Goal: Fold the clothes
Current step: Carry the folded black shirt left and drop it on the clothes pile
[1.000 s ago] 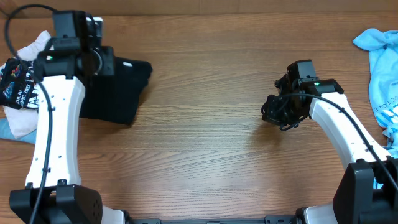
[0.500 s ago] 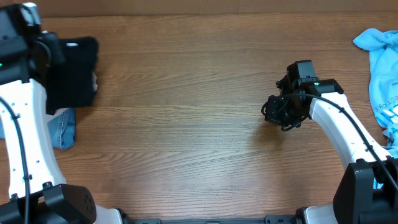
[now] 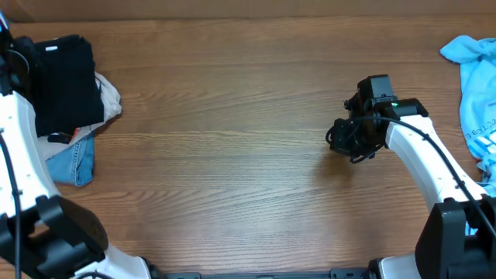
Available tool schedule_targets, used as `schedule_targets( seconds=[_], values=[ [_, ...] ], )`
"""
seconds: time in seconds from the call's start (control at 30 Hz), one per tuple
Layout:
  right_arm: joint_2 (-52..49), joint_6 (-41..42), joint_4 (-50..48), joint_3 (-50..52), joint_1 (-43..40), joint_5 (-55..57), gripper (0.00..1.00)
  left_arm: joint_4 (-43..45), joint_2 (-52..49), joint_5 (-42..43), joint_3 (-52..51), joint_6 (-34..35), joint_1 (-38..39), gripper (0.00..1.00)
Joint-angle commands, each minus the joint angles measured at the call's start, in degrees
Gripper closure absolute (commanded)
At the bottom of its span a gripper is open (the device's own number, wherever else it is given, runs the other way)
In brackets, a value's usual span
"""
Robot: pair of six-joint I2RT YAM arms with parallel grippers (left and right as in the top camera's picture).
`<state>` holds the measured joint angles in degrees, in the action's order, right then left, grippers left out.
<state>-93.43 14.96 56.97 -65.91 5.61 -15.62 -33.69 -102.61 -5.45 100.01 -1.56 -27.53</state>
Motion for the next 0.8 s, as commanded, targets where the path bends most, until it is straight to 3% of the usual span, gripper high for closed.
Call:
schedule_targets(
  seconds=[0.0,0.5,0.53,0.57,0.6,0.77],
  values=[
    [1.2,0.0,-0.3,-1.3,-0.3,0.6,0.93,2.8,-2.5,-0.9,1.7,-0.6,-2.0,0.96],
    [1.0,0.0,-0.2,-1.2,-0.3,0.6,0.93,10.7,-10.1,-2.5,1.7,-0.6,-5.4,0.93],
    [1.0,0.0,-0.2,-1.2,-0.3,0.6,0.93,10.9,-10.2,-3.3,1.7,-0.6,-5.7,0.74],
    [1.0,0.0,-0.2,-1.2,-0.3,0.6,0.93,11.4,-10.4,-4.7,1.7,-0.4,-6.3,0.1],
    [1.0,0.0,-0.3,-1.2,-0.3,0.6,0.93,11.4,-10.4,-5.2,1.8,0.5,-6.6,0.0],
    [1.0,0.0,-0.2,-1.2,-0.3,0.6,0.93,7.4,-9.3,-3.8,4.6,5.5,-8.1,0.0]
  ],
)
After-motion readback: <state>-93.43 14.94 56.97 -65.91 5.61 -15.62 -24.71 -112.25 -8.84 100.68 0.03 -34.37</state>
